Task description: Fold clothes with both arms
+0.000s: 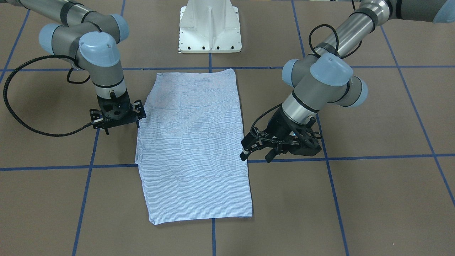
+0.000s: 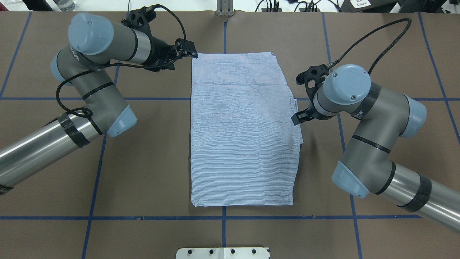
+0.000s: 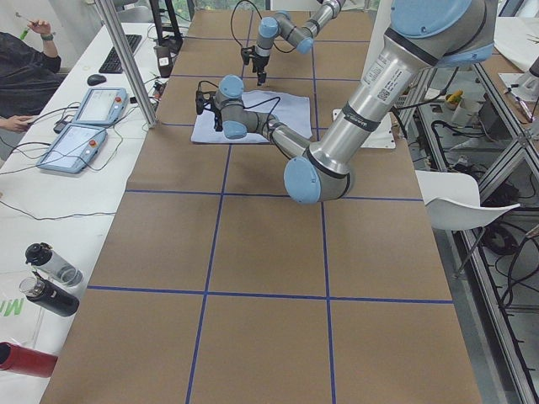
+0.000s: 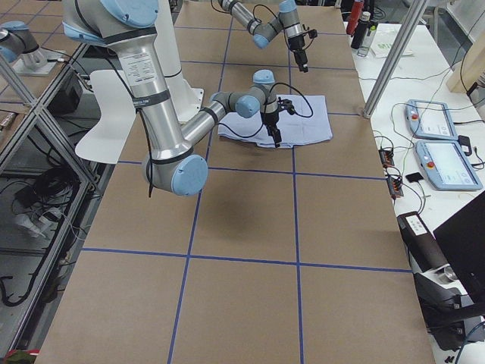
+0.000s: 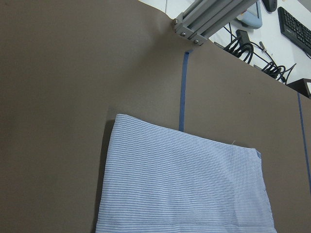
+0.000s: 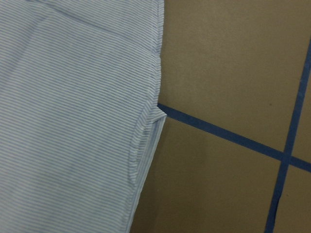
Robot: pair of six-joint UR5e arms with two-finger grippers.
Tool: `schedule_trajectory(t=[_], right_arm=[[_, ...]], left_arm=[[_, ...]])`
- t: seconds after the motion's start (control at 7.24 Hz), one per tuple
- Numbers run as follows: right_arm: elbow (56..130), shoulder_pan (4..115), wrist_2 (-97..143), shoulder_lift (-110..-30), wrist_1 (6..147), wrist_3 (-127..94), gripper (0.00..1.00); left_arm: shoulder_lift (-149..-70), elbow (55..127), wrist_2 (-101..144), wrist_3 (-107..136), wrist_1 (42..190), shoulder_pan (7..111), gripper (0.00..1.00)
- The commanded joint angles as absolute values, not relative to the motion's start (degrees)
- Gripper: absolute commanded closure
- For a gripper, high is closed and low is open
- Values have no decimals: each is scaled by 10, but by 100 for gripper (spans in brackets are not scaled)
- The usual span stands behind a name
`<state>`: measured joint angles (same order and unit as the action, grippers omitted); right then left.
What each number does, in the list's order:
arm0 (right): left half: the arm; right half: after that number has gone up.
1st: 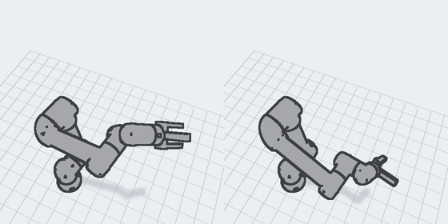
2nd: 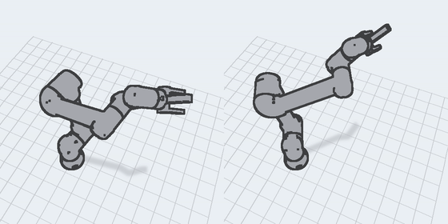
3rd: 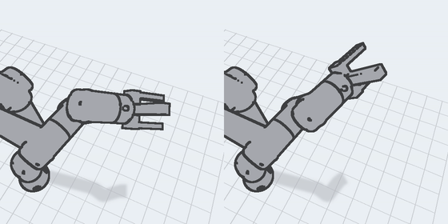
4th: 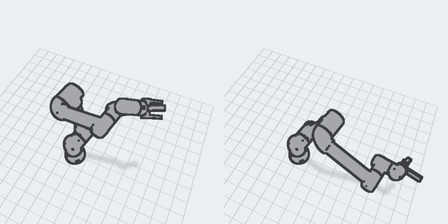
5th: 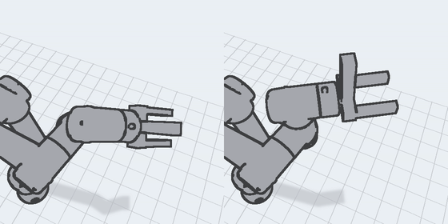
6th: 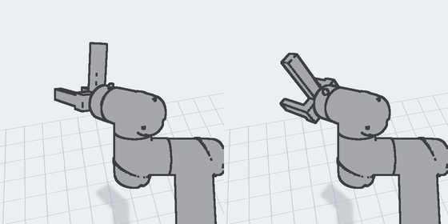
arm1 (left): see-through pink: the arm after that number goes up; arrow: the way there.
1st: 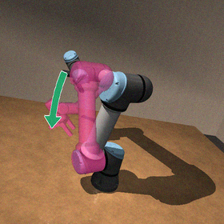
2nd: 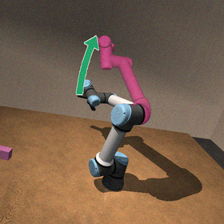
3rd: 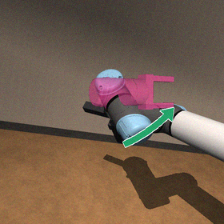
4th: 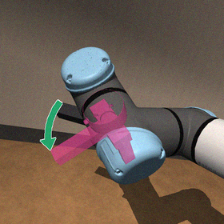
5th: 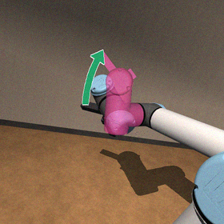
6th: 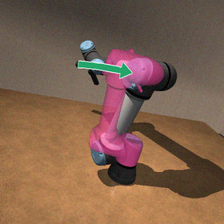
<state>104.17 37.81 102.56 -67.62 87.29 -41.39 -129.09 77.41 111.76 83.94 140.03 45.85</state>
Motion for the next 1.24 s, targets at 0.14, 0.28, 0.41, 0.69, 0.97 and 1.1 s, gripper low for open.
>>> schedule_trajectory(t=[0.14,0.28,0.41,0.69,0.97,1.1], right_arm=[[1119,380,1103,-700,872,-515,0],[1141,376,1117,-712,872,-554,0],[1153,371,1125,-716,871,-605,0],[1167,354,1121,-715,858,-666,0],[1178,345,1128,-724,832,-669,0],[1186,345,1129,-727,832,-669,0]], left_arm=[[-1256,856,1120,845,1325,409,0],[-1231,897,1107,887,1320,394,0],[-1188,950,1099,910,1316,350,0],[-1151,1032,1035,974,1235,272,1],[-1150,1044,971,1022,1150,195,1],[-1152,1044,940,1023,1123,168,1]])
